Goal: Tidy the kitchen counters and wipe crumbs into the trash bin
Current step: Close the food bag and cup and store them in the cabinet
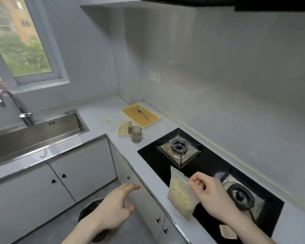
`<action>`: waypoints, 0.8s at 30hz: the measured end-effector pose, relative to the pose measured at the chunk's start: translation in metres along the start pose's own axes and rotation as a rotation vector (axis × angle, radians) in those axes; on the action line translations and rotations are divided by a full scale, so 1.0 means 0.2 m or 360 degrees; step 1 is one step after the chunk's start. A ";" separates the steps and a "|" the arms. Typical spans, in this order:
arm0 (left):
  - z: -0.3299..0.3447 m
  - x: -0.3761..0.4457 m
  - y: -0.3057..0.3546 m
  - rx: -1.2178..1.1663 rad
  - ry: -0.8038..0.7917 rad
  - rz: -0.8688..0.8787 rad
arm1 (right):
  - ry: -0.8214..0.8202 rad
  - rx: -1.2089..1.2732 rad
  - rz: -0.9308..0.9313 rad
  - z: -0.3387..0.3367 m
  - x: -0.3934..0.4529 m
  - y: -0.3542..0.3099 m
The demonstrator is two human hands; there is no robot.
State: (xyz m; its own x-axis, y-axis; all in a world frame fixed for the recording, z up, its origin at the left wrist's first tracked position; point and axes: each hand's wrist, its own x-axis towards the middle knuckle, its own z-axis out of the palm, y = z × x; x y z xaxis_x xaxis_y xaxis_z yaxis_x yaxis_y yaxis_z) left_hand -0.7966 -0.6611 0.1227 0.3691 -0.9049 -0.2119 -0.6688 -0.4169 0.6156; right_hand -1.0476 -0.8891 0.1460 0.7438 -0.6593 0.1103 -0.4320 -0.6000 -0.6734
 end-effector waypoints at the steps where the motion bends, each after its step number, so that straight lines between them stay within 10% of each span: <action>1: -0.06 0.00 -0.07 -0.0002 0.0017 -0.0027 | 0.0004 0.0031 -0.0019 0.04 0.07 -0.05; 24: -0.97 0.75 -1.02 0.0158 0.0217 -0.0272 | -0.0183 0.0339 0.0032 0.88 1.60 -0.42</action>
State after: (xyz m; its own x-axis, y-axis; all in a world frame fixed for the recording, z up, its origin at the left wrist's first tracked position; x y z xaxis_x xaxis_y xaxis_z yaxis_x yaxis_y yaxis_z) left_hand -0.4803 -0.6964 0.1121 0.5614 -0.8035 -0.1980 -0.6469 -0.5753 0.5005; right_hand -0.6829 -0.9698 0.1096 0.7943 -0.6071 0.0196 -0.3391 -0.4700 -0.8149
